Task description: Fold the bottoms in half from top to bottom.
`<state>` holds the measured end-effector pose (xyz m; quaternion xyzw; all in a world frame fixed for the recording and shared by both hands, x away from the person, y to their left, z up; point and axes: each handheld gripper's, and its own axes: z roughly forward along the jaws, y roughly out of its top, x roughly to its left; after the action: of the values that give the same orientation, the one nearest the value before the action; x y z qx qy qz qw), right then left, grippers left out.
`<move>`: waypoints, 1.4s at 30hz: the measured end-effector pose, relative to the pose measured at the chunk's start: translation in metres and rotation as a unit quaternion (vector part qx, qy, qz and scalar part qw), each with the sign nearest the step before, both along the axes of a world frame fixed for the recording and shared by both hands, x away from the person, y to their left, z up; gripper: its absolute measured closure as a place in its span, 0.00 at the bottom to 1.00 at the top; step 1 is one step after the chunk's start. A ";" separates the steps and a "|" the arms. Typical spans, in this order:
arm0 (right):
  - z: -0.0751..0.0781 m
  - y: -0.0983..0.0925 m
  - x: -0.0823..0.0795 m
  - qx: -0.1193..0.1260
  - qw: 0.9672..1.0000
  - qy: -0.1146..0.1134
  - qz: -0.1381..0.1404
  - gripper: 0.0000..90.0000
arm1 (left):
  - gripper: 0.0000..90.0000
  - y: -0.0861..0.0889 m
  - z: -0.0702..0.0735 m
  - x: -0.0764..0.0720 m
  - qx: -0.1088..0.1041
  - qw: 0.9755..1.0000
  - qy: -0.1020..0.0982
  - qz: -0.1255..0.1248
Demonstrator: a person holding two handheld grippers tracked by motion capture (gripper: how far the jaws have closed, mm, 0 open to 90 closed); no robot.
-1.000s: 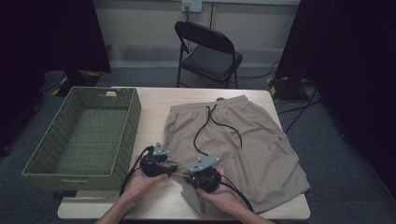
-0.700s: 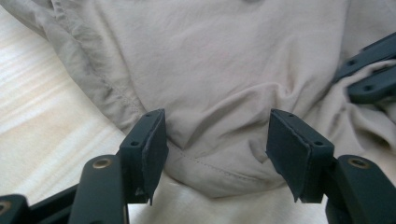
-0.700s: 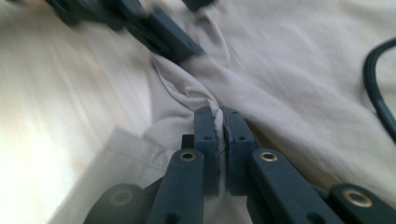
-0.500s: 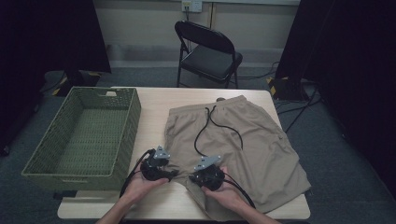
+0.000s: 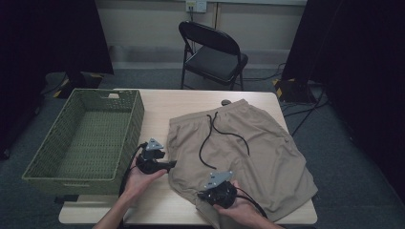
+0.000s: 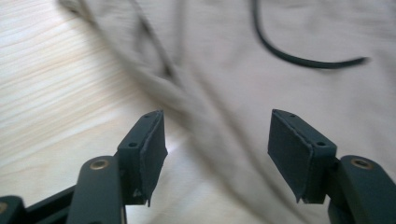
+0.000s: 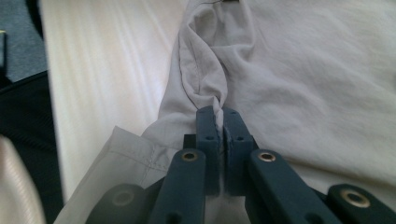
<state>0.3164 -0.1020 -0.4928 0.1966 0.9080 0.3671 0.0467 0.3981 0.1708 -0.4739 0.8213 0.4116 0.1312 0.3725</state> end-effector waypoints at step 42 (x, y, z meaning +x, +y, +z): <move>0.002 0.002 -0.002 -0.008 1.000 0.002 0.016 0.97 | 0.91 -0.025 -0.025 0.104 -0.029 0.997 0.005 0.065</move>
<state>0.3147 -0.0996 -0.4912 0.1821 0.9139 0.3605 0.0409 0.5024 0.1458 -0.4993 0.7823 0.4702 0.1389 0.3843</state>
